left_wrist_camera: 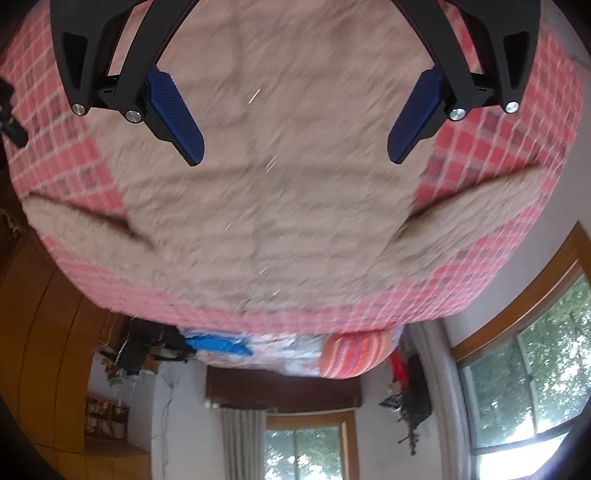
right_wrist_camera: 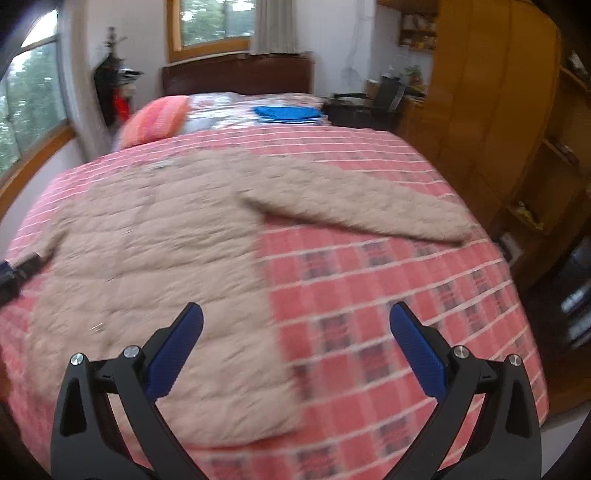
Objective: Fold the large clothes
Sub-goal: 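Grasp the beige coat's sleeve cuff with the right tool and lift it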
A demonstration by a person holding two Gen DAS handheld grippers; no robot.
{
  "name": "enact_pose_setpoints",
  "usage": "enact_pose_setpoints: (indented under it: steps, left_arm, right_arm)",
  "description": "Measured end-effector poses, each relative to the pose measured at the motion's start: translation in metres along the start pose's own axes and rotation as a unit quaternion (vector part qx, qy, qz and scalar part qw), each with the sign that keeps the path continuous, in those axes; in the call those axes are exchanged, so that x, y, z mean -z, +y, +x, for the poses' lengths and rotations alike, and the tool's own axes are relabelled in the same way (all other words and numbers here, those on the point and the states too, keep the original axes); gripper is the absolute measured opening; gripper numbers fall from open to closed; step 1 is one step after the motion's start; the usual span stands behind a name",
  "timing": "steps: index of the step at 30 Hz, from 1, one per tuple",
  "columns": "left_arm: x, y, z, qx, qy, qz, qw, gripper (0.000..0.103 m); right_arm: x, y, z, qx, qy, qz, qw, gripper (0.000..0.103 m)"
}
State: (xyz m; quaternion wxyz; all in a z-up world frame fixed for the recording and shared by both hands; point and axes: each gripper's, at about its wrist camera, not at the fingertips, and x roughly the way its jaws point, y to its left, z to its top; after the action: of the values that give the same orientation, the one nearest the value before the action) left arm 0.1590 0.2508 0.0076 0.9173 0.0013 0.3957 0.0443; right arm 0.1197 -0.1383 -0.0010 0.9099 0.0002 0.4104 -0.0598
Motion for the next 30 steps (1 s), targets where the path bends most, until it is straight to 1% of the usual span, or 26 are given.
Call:
enact_pose_setpoints:
  steps: [1,3,5,8,10,11,14,16,20,23,25,27,28,30]
  left_arm:
    - [-0.013,-0.014,0.010,0.006,0.000,0.007,1.0000,0.099]
    - [-0.033,-0.041,0.030,0.026,0.008,0.025,0.9993,0.099]
    - [-0.048,-0.070,0.052,0.040,0.026,0.046,0.9978,0.099]
    - [-0.072,-0.118,0.095,0.072,0.063,0.070,0.9930,0.099]
    - [-0.080,-0.137,0.116,0.081,0.081,0.075,0.9907,0.088]
    - [-0.083,-0.147,0.127,0.084,0.094,0.075,0.9892,0.078]
    - [-0.090,-0.173,0.173,0.124,0.163,0.045,0.9778,0.079]
    - [-0.089,-0.185,0.195,0.132,0.188,0.030,0.9727,0.079]
    - [-0.088,-0.207,0.220,0.129,0.195,0.033,0.9717,0.079]
    - [-0.088,-0.215,0.231,0.136,0.199,0.031,0.9701,0.078]
    - [-0.088,-0.223,0.239,0.137,0.194,0.033,0.9708,0.077]
    - [-0.087,-0.227,0.244,0.135,0.190,0.040,0.9717,0.068]
    - [-0.086,-0.229,0.247,0.132,0.190,0.045,0.9718,0.067]
    - [-0.083,-0.235,0.251,0.127,0.186,0.053,0.9729,0.064]
  right_arm:
    - [-0.005,-0.010,0.007,0.005,0.001,0.009,1.000,0.100]
    - [-0.023,-0.045,0.029,0.009,0.010,0.051,0.999,0.100]
    - [-0.035,-0.077,0.045,0.015,0.021,0.093,0.995,0.100]
    - [-0.054,-0.132,0.075,0.033,0.034,0.154,0.987,0.100]
    - [-0.064,-0.160,0.095,0.054,0.052,0.172,0.982,0.100]
    - [-0.068,-0.174,0.108,0.060,0.063,0.178,0.980,0.100]
    - [-0.074,-0.208,0.141,0.070,0.087,0.195,0.974,0.100]
    - [-0.073,-0.231,0.166,0.079,0.101,0.218,0.967,0.100]
    - [-0.071,-0.265,0.206,0.059,0.129,0.265,0.954,0.100]
    - [-0.073,-0.280,0.227,0.064,0.141,0.286,0.946,0.099]
    - [-0.075,-0.285,0.240,0.055,0.149,0.297,0.942,0.099]
    - [-0.076,-0.288,0.250,0.045,0.155,0.310,0.937,0.099]
    - [-0.077,-0.288,0.255,0.041,0.159,0.315,0.935,0.096]
    - [-0.075,-0.290,0.265,0.027,0.170,0.330,0.928,0.072]
